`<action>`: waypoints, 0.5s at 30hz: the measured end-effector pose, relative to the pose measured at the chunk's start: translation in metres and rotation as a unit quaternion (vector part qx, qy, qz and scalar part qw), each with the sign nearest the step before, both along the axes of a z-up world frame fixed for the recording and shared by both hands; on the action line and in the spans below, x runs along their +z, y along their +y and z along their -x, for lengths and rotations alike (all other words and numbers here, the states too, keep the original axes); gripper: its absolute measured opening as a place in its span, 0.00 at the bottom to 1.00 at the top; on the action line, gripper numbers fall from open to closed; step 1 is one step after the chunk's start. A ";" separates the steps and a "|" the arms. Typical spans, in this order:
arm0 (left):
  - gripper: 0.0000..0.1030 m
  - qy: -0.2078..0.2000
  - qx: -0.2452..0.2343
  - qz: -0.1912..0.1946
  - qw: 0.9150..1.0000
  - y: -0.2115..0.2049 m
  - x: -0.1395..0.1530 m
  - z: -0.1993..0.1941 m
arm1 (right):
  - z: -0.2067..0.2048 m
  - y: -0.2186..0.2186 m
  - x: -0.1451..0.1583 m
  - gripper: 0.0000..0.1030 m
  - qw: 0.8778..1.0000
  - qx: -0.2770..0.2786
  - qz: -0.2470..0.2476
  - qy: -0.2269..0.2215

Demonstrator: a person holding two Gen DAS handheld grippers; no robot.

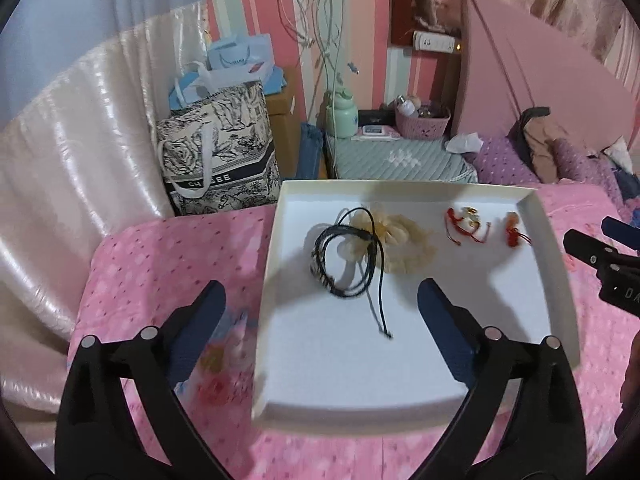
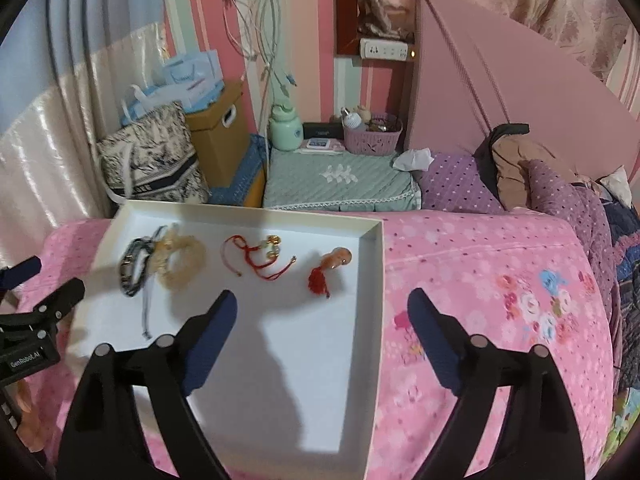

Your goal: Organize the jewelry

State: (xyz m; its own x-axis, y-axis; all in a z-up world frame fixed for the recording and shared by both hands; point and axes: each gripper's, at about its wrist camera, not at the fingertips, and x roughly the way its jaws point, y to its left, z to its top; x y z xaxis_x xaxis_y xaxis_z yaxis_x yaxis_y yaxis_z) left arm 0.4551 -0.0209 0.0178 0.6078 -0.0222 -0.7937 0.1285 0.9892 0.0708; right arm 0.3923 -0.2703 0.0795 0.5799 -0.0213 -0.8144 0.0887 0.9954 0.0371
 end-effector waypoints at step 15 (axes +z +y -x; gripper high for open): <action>0.97 -0.051 0.015 0.046 0.998 0.045 0.027 0.117 | 0.113 -0.014 0.032 0.94 0.998 -0.044 0.021 -0.046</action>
